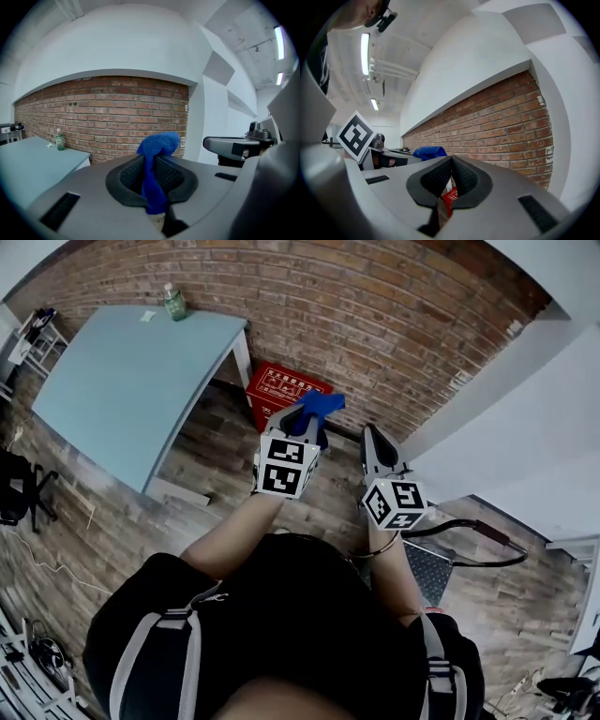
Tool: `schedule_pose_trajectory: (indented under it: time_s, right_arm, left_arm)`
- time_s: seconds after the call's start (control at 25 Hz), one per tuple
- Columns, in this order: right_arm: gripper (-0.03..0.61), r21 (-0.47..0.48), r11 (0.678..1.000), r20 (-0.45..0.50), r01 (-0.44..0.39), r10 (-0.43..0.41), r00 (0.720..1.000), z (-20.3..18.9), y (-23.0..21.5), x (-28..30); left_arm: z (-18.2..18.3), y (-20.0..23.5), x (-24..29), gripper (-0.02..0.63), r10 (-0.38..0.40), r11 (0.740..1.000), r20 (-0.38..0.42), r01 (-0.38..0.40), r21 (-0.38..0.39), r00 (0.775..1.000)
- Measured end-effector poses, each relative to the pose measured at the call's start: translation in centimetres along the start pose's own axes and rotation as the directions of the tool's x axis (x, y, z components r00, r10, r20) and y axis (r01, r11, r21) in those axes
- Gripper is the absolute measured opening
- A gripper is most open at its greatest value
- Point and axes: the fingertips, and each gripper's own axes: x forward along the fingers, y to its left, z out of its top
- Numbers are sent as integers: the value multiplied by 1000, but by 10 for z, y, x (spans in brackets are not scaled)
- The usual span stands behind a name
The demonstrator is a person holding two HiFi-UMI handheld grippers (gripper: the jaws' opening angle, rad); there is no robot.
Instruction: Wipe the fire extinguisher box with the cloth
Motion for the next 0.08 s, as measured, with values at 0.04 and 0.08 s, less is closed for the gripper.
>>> schedule_pose_trajectory:
  time_s: [0.04,0.08]
  right_arm:
    - [17,2,1000,0,0,0,1000,0,0,-1]
    - [17,5,1000,1,0,0,1000,1,1,-3]
  left_arm:
    - [0,-1,-1,41,-4,1000,-2,4,-1,1000]
    - [-1,-2,-2,41,-8,1000,-4,8,-1,1000]
